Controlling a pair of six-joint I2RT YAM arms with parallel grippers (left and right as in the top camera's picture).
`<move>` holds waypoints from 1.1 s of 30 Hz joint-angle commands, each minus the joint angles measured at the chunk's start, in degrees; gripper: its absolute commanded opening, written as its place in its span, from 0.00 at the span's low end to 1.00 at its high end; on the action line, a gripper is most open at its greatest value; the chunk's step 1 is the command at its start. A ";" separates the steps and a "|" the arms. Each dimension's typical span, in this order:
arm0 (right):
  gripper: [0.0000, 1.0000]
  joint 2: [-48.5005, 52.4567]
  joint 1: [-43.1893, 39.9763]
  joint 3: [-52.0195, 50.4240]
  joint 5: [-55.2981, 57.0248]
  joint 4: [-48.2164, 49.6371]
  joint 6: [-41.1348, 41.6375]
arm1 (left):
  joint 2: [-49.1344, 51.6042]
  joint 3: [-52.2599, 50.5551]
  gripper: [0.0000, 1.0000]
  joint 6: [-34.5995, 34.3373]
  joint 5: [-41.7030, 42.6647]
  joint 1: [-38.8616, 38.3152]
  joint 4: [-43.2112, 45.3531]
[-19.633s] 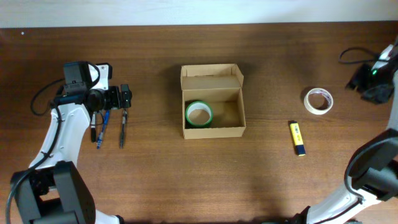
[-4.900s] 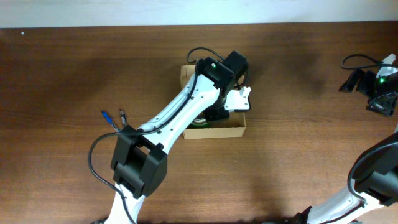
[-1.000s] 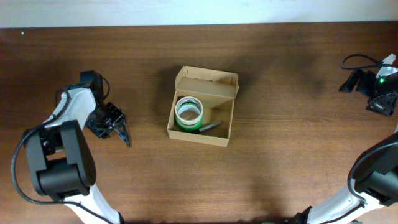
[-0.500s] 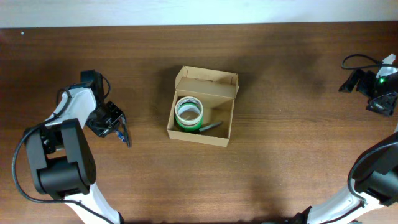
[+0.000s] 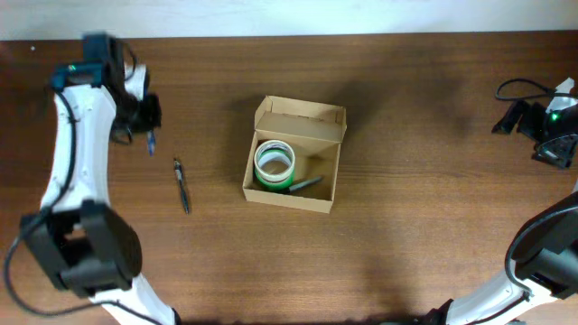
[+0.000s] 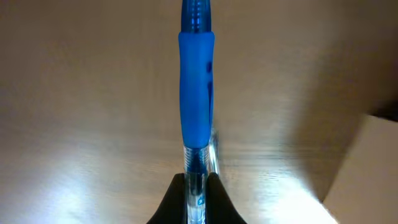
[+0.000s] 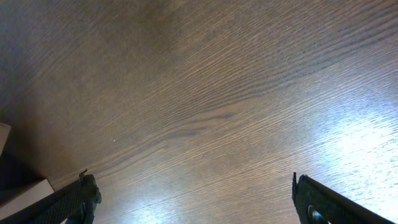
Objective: Pack container
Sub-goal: 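Carry the blue pen into the box and lower it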
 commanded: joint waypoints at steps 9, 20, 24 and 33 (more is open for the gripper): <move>0.99 0.07 0.26 0.02 0.74 0.00 0.09 | -13.60 9.53 0.02 39.06 -3.91 -22.27 -7.13; 0.99 0.07 0.26 0.04 0.74 0.00 0.09 | -3.78 3.30 0.02 53.42 5.64 -36.04 -10.03; 0.99 0.07 0.26 0.04 0.74 0.00 0.09 | 2.12 2.19 0.02 54.45 5.55 -38.16 -10.34; 0.99 0.07 0.26 0.04 0.74 0.00 0.09 | 12.09 2.19 0.02 57.94 6.75 -39.23 -14.32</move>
